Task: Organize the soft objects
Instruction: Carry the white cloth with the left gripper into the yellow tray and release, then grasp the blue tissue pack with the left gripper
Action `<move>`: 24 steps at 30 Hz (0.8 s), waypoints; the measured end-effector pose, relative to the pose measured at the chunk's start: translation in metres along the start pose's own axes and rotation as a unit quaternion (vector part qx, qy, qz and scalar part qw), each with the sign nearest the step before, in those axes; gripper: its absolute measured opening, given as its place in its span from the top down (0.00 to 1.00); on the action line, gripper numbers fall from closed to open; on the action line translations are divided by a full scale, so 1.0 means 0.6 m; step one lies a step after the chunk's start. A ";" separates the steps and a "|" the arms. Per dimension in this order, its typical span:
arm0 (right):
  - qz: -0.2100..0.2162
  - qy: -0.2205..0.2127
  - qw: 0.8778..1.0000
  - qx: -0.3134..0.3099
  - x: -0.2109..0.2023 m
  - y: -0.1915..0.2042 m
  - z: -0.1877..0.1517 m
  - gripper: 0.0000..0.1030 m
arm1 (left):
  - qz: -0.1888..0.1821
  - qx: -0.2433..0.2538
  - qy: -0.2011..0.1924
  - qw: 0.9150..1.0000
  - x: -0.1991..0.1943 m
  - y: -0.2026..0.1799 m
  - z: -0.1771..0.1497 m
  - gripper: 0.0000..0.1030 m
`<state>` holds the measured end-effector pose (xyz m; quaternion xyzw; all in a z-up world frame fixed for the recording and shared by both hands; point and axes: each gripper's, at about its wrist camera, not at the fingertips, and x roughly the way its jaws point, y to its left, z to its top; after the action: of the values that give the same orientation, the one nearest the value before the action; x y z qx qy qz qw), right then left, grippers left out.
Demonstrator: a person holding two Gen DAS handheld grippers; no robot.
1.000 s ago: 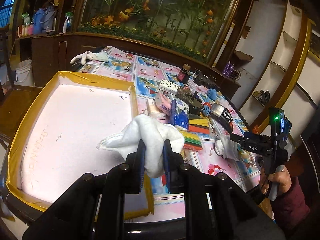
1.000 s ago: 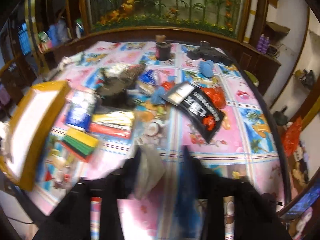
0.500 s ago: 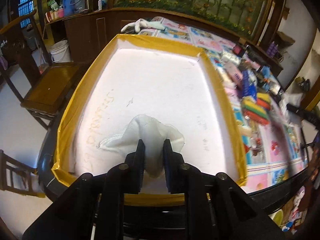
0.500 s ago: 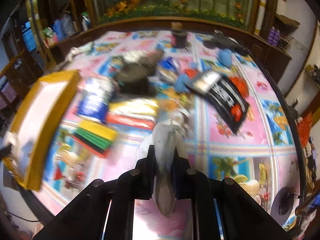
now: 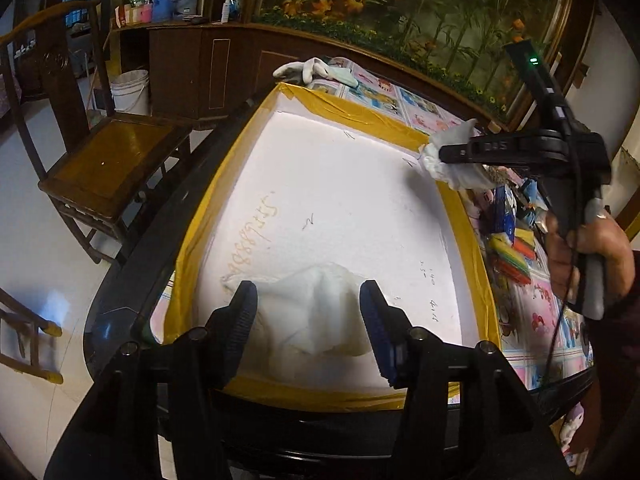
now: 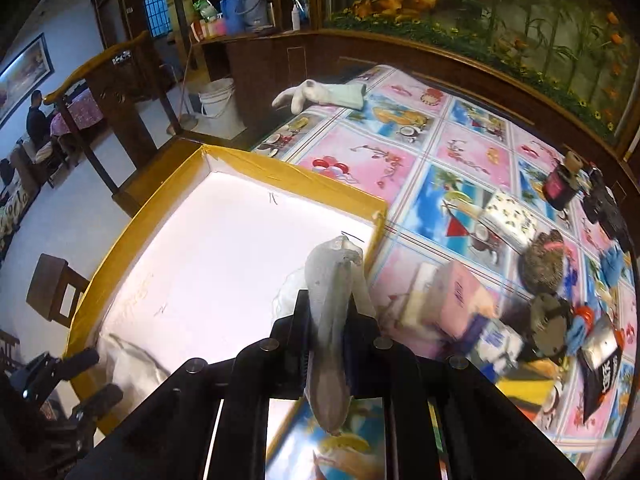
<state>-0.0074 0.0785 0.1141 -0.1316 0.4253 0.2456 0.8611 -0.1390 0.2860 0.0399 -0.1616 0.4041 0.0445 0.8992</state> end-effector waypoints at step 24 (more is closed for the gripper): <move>-0.081 -0.061 0.977 0.188 -0.124 -0.319 -0.248 0.20 | -0.123 0.092 0.015 0.988 -0.005 -0.198 -0.004 0.43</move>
<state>-0.0431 -0.1711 0.0870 0.0142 0.3986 0.0981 0.9117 -0.1175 0.1730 0.0708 -0.1269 0.3966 -0.1062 0.9029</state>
